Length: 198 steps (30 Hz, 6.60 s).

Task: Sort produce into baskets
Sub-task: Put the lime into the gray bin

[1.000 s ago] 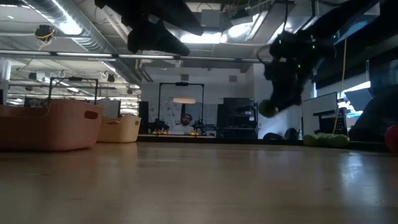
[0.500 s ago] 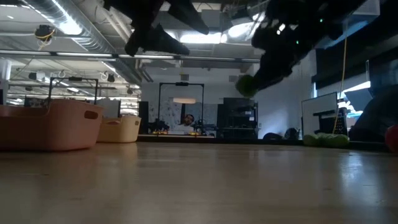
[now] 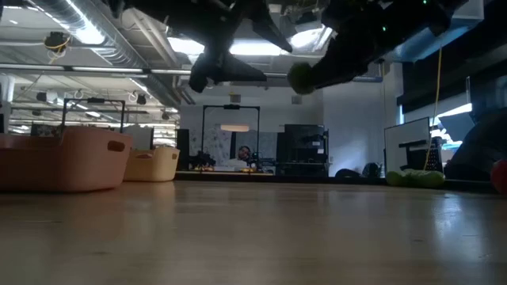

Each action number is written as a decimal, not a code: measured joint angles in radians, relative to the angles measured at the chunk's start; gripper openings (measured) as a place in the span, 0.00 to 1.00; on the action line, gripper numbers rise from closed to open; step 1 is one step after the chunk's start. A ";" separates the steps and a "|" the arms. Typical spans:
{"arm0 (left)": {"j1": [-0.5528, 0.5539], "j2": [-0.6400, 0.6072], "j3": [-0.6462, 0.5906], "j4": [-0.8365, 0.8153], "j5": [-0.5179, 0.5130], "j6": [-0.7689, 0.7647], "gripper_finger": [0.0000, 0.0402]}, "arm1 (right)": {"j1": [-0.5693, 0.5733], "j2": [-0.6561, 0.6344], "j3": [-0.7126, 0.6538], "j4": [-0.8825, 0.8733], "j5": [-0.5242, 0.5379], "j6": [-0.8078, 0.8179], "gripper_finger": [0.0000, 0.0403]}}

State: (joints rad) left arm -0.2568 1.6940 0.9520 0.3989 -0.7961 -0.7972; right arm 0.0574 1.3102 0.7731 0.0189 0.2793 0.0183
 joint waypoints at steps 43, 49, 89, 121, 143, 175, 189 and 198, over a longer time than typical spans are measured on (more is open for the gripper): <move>0.042 0.024 0.005 0.090 0.062 0.098 0.47 | 0.054 0.088 -0.002 0.215 -0.030 0.048 0.35; 0.042 0.024 0.005 0.096 0.062 0.118 0.35 | 0.054 0.088 -0.002 0.215 -0.028 0.048 0.42; -0.371 -0.228 0.284 -0.836 0.266 -0.081 0.36 | 0.053 -0.082 -0.285 -0.306 0.022 0.278 0.71; -0.804 -0.080 0.291 -1.585 0.629 -1.377 0.36 | 0.053 -0.081 -0.293 -0.197 0.054 0.209 0.71; -0.801 0.009 0.291 -1.670 0.697 -1.329 0.65 | 0.053 -0.081 -0.293 -0.199 0.054 0.209 0.71; -0.408 -0.149 0.293 -1.386 0.243 -0.615 0.65 | -0.229 -0.082 -0.145 -0.393 0.253 0.181 0.71; -0.321 -0.147 0.196 -1.132 0.204 -0.348 0.65 | -0.776 -0.082 -0.134 -0.346 0.061 0.059 0.71; -0.274 -0.147 0.116 -0.960 0.197 -0.248 0.65 | -0.970 -0.082 -0.108 -0.317 -0.022 0.007 0.70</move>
State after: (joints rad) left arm -0.5311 1.5475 1.0681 -0.5609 -0.5995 -1.0457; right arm -0.9128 1.2285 0.6653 -0.2980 0.2576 0.0256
